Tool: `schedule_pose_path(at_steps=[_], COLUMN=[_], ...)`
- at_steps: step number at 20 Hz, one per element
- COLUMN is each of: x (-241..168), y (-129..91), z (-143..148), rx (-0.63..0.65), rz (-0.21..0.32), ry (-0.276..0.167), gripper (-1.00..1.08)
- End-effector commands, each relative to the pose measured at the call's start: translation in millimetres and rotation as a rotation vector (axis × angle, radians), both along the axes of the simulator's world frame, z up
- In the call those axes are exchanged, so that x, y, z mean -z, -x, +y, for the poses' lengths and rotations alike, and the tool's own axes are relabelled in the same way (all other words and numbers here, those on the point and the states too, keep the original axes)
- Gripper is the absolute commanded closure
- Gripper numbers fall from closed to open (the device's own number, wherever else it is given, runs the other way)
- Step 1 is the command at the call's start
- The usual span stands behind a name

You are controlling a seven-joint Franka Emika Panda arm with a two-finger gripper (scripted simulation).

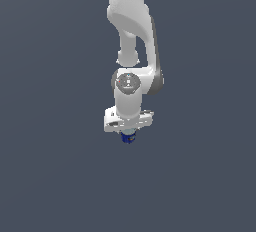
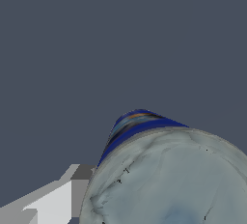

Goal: Pick up the object and move it to a goal position.

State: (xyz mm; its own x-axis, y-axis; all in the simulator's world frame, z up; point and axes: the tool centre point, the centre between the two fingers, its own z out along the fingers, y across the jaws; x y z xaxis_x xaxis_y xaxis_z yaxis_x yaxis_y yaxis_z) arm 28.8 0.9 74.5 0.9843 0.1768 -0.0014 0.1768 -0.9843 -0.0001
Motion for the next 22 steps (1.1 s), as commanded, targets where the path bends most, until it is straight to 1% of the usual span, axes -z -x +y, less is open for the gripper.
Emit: schedule_pose_path(at_steps=[1, 7, 12, 17, 22], x=[0.3, -3.3, -17.2, -42.4, -79.9], y=[-0.6, 1.6, 8.0, 19.5, 36.4], z=[0.3, -1.5, -8.3, -20.5, -38.7], rx=[0.000, 0.000, 0.000, 0.000, 0.000], rz=[-0.001, 0.000, 0.000, 0.000, 0.000], ry=[0.000, 0.000, 0.000, 0.000, 0.000], gripper=[1.08, 1.08, 1.08, 1.08, 1.08])
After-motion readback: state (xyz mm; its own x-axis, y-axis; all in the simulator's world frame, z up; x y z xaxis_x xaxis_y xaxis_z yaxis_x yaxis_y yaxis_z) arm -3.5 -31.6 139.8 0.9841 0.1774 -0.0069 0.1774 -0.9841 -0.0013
